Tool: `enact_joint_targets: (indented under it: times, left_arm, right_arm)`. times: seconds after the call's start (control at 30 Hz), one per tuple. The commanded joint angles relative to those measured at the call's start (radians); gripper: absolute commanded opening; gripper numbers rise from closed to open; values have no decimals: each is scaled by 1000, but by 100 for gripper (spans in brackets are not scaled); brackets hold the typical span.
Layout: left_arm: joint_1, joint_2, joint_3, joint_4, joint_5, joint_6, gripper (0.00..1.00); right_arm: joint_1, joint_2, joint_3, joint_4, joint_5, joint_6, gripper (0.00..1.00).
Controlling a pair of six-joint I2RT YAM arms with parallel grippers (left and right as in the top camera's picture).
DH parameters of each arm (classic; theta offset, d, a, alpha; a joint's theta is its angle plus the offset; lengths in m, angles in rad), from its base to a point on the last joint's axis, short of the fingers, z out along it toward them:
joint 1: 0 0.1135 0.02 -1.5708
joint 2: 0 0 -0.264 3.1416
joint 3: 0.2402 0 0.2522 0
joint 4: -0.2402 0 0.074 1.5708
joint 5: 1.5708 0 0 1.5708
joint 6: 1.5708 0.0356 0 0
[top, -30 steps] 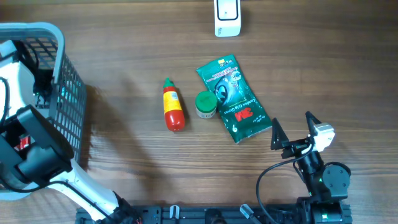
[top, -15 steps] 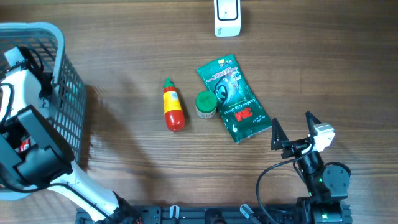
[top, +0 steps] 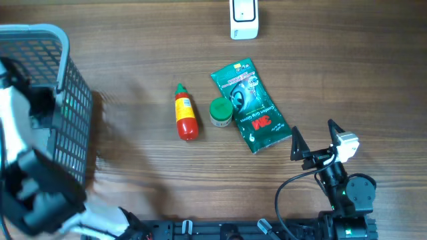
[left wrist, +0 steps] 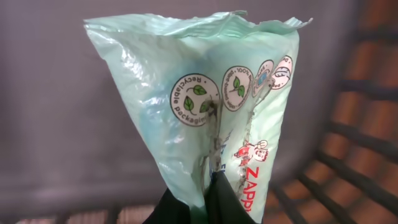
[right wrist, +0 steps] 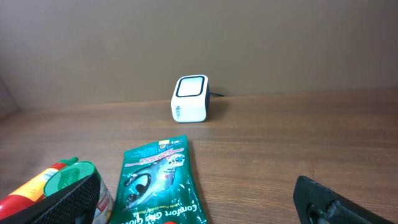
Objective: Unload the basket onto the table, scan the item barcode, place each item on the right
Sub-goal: 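Reach into the basket and grasp the pale green pouch with left gripper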
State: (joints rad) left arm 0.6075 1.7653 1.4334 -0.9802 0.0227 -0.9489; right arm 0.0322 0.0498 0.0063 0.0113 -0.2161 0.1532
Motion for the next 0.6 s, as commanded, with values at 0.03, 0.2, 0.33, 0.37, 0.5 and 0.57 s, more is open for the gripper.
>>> enact_joint_targets:
  times: [0.03, 0.2, 0.33, 0.37, 0.5, 0.57]
  left_arm:
    - [79, -264, 7, -80, -25, 29, 4]
    - [104, -479, 7, -113, -23, 29, 4]
    - [89, -663, 7, -103, -11, 55, 4]
    - [79, -698, 7, -102, -1, 56, 4]
    - [-23, -822, 6, -99, 145, 116, 4]
    - [-91, -840, 6, -102, 177, 157, 4]
  right_arm:
    - [5, 1, -1, 4, 7, 6, 100]
    - [5, 1, -1, 4, 7, 6, 100]
    - [5, 1, -1, 4, 7, 6, 100]
    - [5, 1, -1, 4, 7, 6, 100]
    - [5, 1, -1, 4, 7, 6, 99]
    - [5, 1, -1, 4, 7, 6, 100]
